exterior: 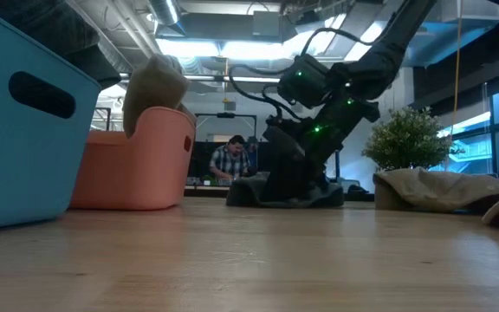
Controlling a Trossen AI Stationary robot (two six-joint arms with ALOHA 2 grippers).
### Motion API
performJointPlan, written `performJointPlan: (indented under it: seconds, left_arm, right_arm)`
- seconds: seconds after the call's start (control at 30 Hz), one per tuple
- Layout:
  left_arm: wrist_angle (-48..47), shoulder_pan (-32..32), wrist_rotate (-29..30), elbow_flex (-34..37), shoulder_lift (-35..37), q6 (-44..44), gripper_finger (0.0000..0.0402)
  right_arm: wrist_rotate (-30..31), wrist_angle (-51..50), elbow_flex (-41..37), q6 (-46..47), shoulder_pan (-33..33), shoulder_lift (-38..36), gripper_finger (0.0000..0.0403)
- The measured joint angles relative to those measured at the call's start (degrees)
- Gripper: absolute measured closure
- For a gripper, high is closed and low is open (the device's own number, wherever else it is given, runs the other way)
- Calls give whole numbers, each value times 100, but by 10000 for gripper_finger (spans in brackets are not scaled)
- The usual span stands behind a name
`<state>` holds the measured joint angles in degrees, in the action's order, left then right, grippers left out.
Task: Pick & Place hat
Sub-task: Put the gray cap into the blue bin
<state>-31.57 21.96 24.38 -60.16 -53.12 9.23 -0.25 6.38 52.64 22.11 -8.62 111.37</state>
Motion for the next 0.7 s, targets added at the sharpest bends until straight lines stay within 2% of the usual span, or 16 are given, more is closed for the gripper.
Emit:
performJointPlan:
  seconds: [0.17,0.3,0.57,0.7]
  left_arm:
    - [2,0,-33,0,0,1,224]
    - [2,0,-39,0,0,50,224]
    - [2,0,-44,0,0,62,224]
    - [4,0,0,0,0,57,224]
  right_arm:
    - [-8,15,-14,-575,605,2,275]
    - [-5,-1,-15,-549,1181,2,275]
    - [15,23,-7,107,2442,2,275]
    - [-26,-13,152,732,2817,-38,275]
